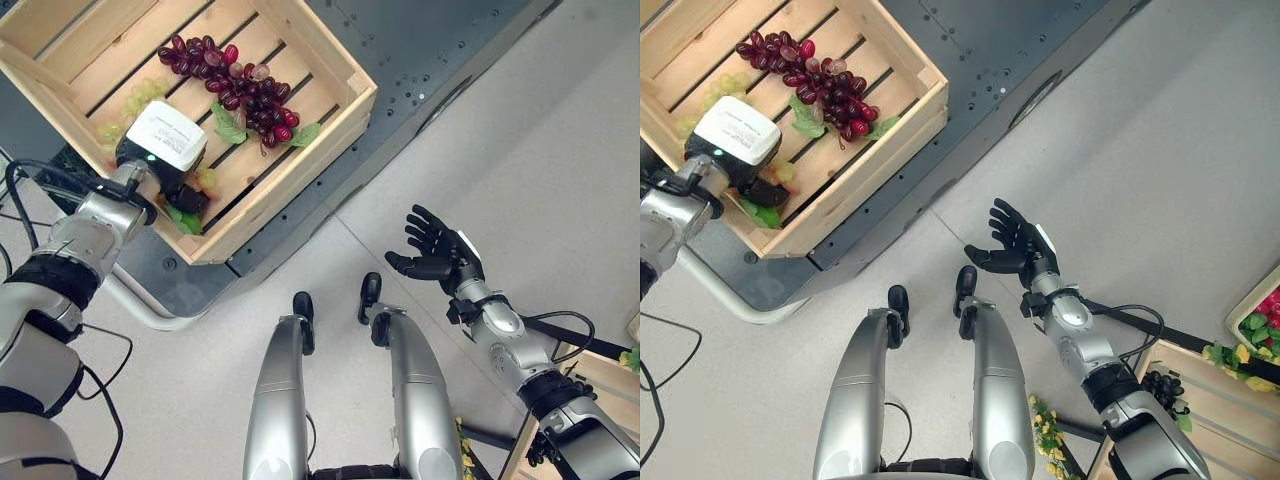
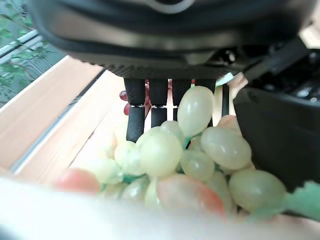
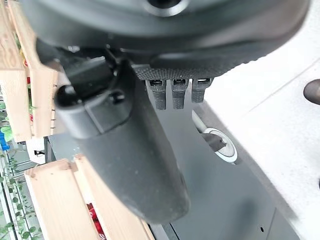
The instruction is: Pick up the fruits from the basket on one side to the basket on the other side
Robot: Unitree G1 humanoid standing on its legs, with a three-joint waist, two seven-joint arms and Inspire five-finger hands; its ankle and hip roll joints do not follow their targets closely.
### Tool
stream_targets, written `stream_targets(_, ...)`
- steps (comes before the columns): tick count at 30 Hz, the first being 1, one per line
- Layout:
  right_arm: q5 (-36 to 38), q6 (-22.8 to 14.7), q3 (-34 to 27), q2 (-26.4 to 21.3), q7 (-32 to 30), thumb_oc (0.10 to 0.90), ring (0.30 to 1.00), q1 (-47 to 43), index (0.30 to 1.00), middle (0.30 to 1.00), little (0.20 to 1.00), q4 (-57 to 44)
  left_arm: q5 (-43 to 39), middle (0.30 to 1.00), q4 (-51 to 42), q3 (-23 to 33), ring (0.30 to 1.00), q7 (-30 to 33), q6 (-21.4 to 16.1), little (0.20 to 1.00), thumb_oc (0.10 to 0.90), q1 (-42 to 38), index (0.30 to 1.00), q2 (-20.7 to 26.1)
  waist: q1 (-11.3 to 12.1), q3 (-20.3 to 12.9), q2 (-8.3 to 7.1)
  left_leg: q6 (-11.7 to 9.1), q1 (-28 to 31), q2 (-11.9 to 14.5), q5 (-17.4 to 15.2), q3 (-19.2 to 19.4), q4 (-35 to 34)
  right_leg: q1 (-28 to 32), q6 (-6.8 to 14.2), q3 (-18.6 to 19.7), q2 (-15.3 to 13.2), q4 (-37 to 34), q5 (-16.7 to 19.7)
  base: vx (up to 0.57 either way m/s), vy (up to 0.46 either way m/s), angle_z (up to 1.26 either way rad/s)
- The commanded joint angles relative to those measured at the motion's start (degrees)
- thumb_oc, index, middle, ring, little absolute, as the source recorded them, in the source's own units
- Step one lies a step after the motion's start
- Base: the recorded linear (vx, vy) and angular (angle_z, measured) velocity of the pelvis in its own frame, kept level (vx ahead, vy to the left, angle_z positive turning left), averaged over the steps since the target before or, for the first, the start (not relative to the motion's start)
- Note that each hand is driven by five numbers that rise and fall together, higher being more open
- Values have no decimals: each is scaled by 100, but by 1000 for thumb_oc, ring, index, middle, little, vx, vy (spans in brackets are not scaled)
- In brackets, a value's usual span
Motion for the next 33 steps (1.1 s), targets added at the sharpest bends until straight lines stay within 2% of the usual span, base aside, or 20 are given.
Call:
stream_targets(1,208,-541,-229,-164,-46,800,900,300,900,900,900,-678,-1528,300,285,880,300,869,-177,300,400,412,300,448,159,-65,139,-106,653,24,206,3,-811,962,340,10,-304,7,-629,1,-37,-9)
stream_targets(4,81,-603,-244,-86,-97,800,900,391,900,900,900,-718,-2834,300,207,1505,300,1172,-604,300,400,707,300,312,197,-65,152,-102,835,4,205,11,-874,1142,343,7,-306,-70,-638,6,-38,0)
stream_targets(6,-62,-619,-245,73,-184,800,900,491,900,900,900,-760,-4104,300,91,2435,300,1141,-934,300,400,1131,300,-24,235,-65,145,-84,1029,-26,202,-5,-951,1310,357,34,-298,-122,-646,33,-50,1)
stream_targets(8,-146,-643,-242,172,-226,800,900,533,900,900,900,-762,-4519,300,70,2885,300,1019,-1106,300,400,1296,300,-212,258,-65,128,-81,1152,-36,202,-6,-1025,1411,367,47,-287,-166,-658,30,-48,2)
stream_targets(9,-306,-645,-234,350,-293,800,900,578,900,900,900,-783,-4939,300,-18,3405,300,914,-1334,300,400,1455,300,-472,268,-65,105,-84,1331,-43,209,9,-1149,1558,386,60,-270,-258,-662,21,-55,4)
stream_targets(11,-417,-610,-215,490,-371,800,900,563,900,900,900,-794,-5288,300,-93,3716,300,784,-1450,300,400,1496,300,-678,280,-69,90,-90,1519,-53,214,24,-1273,1707,415,78,-255,-352,-656,19,-45,3)
stream_targets(19,-651,-555,-117,741,-496,800,900,635,900,900,900,-803,-6665,300,-293,4139,300,724,-1886,300,400,1554,300,-1147,230,-307,130,-80,2133,-102,237,103,-1748,2177,500,108,-258,-773,-598,16,-17,1)
stream_targets(20,-676,-549,-101,783,-499,800,900,681,900,900,900,-806,-6911,300,-323,4224,300,650,-1969,300,400,1575,300,-1206,220,-385,140,-48,2200,-111,329,147,-1851,2231,478,84,-274,-898,-501,7,-35,0)
stream_targets(23,-738,-580,-55,835,-472,800,900,775,900,900,900,-798,-7096,300,-353,4297,300,588,-2071,300,400,1607,300,-1277,198,-461,169,-51,2381,-125,349,155,-1994,2381,501,91,-278,-1028,-478,27,-32,-2)
stream_targets(33,-1246,-754,128,840,-367,800,900,1225,900,900,900,-1012,-8425,300,-747,4445,300,-154,-2489,300,400,1921,300,-1588,124,-951,398,-123,3348,-253,560,93,-2953,3362,582,3,-305,-1966,-348,84,-30,1)
